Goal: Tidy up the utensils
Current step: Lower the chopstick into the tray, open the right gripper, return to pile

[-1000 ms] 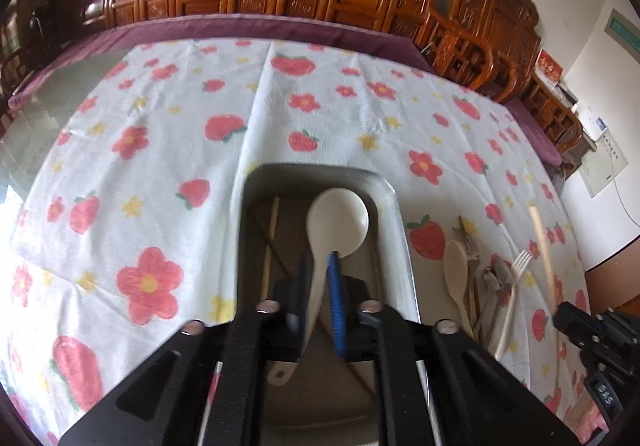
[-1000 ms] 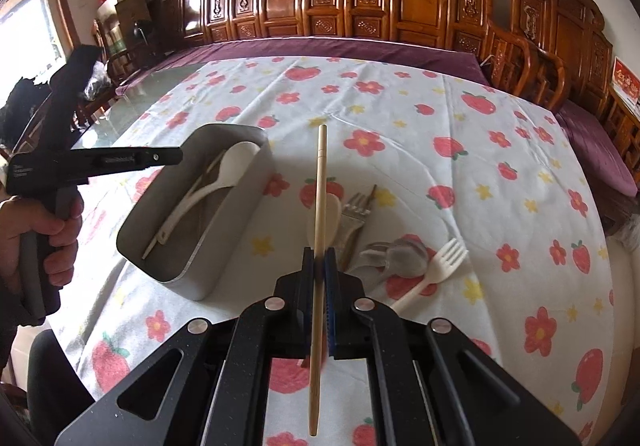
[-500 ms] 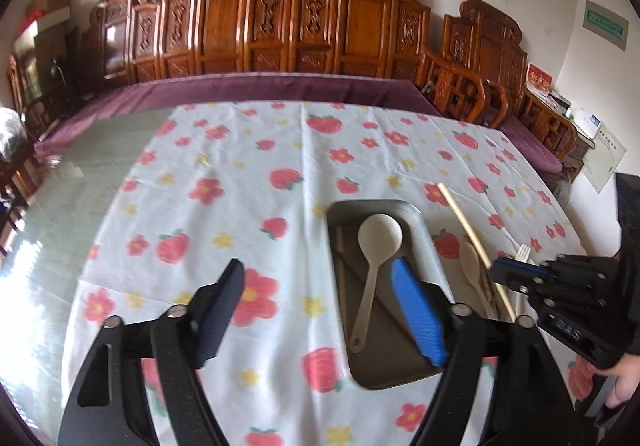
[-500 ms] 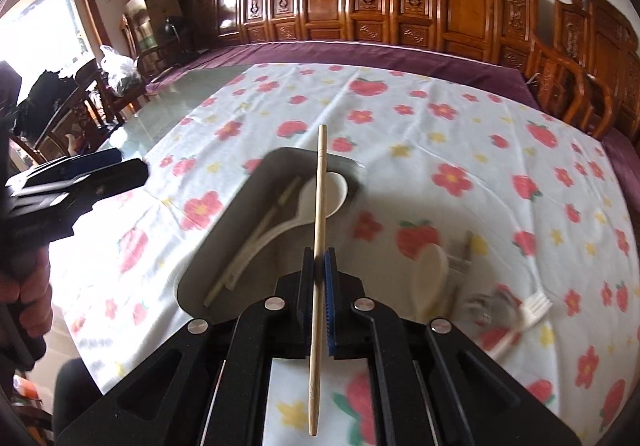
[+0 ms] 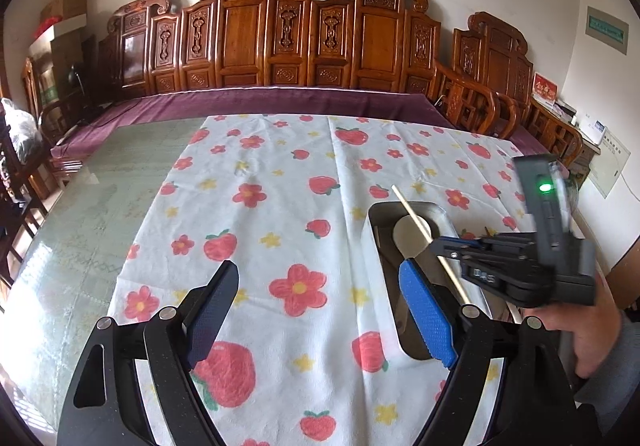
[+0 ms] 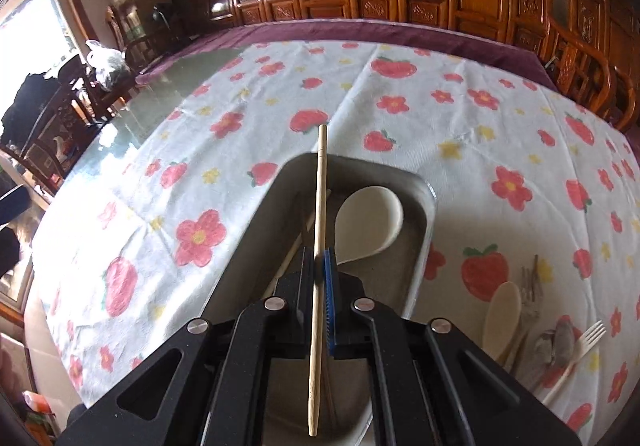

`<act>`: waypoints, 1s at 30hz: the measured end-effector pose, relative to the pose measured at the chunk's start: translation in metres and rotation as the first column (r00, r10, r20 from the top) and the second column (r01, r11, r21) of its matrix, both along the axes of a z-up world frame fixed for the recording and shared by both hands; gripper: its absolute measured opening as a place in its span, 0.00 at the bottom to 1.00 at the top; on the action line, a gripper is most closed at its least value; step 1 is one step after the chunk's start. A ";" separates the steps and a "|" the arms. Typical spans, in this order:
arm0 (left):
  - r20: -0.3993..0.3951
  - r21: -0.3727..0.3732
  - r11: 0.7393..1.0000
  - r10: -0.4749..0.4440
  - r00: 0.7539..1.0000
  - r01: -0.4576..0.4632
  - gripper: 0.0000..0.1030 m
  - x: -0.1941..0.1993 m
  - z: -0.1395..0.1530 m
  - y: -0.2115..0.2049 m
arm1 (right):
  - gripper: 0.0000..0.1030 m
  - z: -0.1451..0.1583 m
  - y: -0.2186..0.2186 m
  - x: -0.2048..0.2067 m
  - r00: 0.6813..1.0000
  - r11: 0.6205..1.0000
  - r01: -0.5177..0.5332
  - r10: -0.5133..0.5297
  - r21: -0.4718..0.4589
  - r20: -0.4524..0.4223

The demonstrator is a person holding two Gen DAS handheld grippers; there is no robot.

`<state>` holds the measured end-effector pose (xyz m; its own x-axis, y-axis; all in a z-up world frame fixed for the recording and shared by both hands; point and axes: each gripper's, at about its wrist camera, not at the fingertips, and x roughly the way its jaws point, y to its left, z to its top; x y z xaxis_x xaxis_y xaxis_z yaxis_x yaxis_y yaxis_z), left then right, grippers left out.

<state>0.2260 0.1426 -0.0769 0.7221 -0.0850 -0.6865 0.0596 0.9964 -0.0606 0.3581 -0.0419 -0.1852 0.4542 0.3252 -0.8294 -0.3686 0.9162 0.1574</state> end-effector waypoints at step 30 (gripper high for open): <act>0.036 0.023 0.998 -0.054 0.998 0.053 0.77 -0.021 0.016 -0.049 | 0.07 0.045 -0.078 -0.077 0.993 0.997 -0.038 0.030 0.063 0.118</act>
